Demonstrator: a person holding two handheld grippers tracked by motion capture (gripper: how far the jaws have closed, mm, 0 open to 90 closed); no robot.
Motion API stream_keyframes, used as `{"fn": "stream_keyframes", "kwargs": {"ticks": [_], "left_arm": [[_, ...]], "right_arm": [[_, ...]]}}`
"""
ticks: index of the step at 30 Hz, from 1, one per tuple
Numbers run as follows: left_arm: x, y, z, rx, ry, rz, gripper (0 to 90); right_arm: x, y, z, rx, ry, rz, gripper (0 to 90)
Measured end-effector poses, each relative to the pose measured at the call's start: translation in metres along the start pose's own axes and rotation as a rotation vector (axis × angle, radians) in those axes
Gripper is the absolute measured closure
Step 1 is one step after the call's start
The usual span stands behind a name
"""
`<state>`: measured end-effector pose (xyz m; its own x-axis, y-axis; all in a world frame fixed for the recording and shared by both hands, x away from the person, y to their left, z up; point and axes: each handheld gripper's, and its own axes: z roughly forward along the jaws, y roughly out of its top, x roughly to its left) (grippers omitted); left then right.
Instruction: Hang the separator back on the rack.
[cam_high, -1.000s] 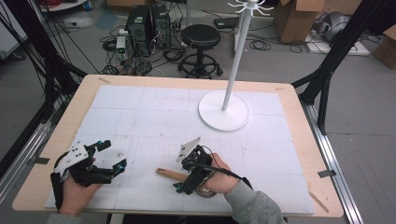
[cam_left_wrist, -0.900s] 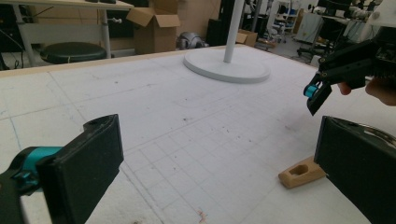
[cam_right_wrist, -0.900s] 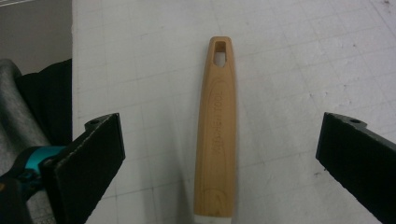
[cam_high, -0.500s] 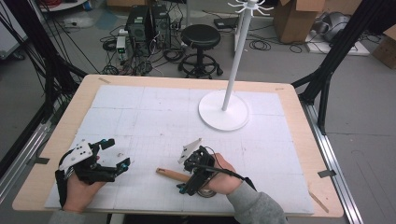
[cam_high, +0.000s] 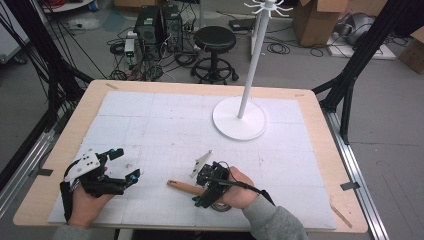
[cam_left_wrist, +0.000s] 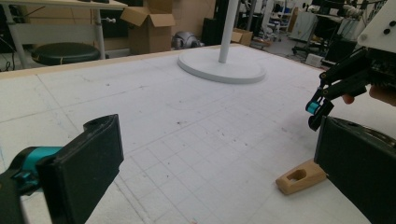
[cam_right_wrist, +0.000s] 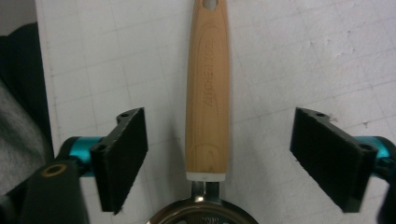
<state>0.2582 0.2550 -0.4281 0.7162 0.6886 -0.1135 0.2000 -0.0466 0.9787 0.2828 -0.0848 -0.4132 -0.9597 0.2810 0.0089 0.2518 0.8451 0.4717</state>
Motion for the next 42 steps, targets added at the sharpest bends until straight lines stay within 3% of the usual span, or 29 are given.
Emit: {"fn": "stream_keyframes", "kwargs": {"ticks": [2,9,17,42], "left_arm": [[0.0,-0.0001,0.0,0.0,-0.001,-0.001,1.8],[-0.0003,-0.0003,0.0003,0.0,0.001,-0.003,1.8],[0.0,-0.0005,0.0,0.004,-0.002,-0.002,1.8],[0.0001,-0.0012,-0.0009,0.005,-0.001,-0.009,1.8]], "right_arm": [[-0.0005,0.0,0.001,0.007,0.019,0.009,24.0],[0.0006,-0.0011,0.0049,0.053,-0.016,-0.012,39.0],[0.0005,-0.0022,0.0031,0.073,-0.003,-0.003,50.5],[0.0017,-0.0029,-0.001,0.151,0.011,0.019,60.1]]}}
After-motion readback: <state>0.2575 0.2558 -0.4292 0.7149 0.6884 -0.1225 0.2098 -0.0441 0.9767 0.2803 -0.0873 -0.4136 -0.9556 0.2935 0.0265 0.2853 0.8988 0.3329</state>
